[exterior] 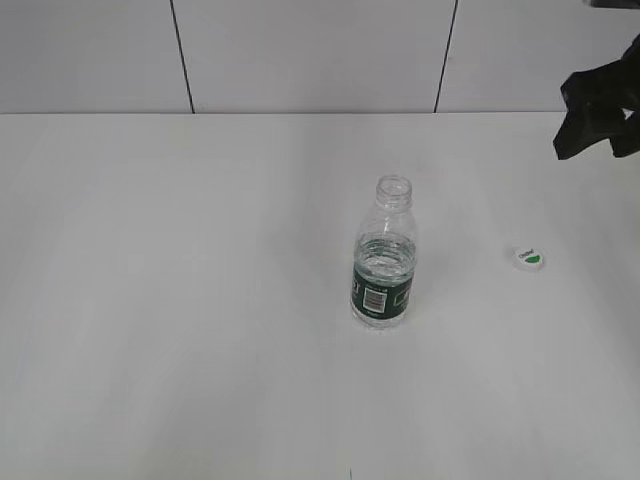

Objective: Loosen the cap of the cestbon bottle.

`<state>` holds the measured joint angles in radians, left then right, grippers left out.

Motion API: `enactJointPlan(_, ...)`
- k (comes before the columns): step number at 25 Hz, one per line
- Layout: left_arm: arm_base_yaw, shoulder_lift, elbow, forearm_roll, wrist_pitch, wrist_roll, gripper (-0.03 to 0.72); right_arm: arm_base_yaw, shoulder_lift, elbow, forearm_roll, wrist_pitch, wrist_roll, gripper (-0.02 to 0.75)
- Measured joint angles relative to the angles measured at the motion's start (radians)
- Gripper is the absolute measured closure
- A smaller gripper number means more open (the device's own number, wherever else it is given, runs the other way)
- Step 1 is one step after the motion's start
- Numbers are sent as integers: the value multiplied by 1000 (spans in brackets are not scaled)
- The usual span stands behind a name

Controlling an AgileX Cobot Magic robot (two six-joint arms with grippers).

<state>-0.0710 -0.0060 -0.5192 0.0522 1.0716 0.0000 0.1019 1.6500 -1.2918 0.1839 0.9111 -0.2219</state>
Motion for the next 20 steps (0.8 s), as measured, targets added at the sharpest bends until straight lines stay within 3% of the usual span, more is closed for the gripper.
enactJointPlan(9,0,0,0,-1,0,0,263,-159,13,0,-63,-24,38,246)
enactJointPlan(20,0,0,0,-1,0,0,265,-165,-82,0,-146,28,38,246)
